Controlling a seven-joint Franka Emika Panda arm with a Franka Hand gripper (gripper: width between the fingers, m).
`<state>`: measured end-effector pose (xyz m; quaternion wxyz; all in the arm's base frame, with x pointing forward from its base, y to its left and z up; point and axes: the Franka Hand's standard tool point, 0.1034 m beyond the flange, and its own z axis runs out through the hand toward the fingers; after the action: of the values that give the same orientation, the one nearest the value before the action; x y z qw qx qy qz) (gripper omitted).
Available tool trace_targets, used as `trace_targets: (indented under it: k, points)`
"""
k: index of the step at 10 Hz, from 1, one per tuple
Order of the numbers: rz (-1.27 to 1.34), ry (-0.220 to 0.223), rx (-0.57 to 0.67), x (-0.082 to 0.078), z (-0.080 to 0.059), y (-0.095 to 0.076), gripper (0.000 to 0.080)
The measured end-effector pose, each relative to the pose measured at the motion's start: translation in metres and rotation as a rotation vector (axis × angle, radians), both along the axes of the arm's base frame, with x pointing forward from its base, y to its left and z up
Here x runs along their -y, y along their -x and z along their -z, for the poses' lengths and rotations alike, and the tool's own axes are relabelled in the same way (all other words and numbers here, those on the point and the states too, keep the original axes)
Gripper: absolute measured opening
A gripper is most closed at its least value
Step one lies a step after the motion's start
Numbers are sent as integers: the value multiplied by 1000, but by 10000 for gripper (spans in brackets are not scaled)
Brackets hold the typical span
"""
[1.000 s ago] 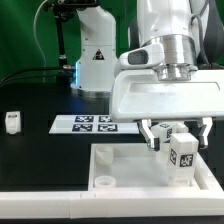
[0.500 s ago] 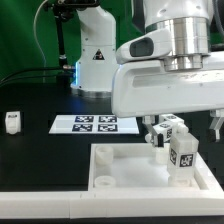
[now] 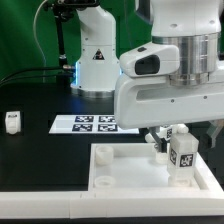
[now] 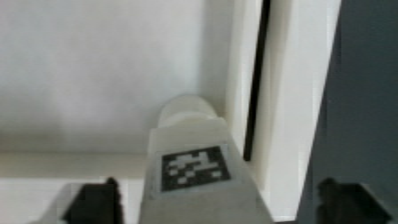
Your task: Assemble one leg
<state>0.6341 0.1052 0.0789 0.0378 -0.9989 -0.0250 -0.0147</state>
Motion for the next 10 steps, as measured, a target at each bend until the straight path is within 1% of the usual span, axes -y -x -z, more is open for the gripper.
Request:
trace_targets:
  k: [1, 2, 3, 6, 8, 10]
  points:
    - [29, -1, -3, 0, 0, 0, 362]
    - [51, -3, -5, 0, 0, 0, 362]
    - [118, -5, -10, 0, 1, 1, 285]
    - [308, -11, -25, -1, 1, 1, 285]
    - [573, -19, -28, -5, 2, 1, 285]
    - [918, -29, -80, -8, 2, 3, 285]
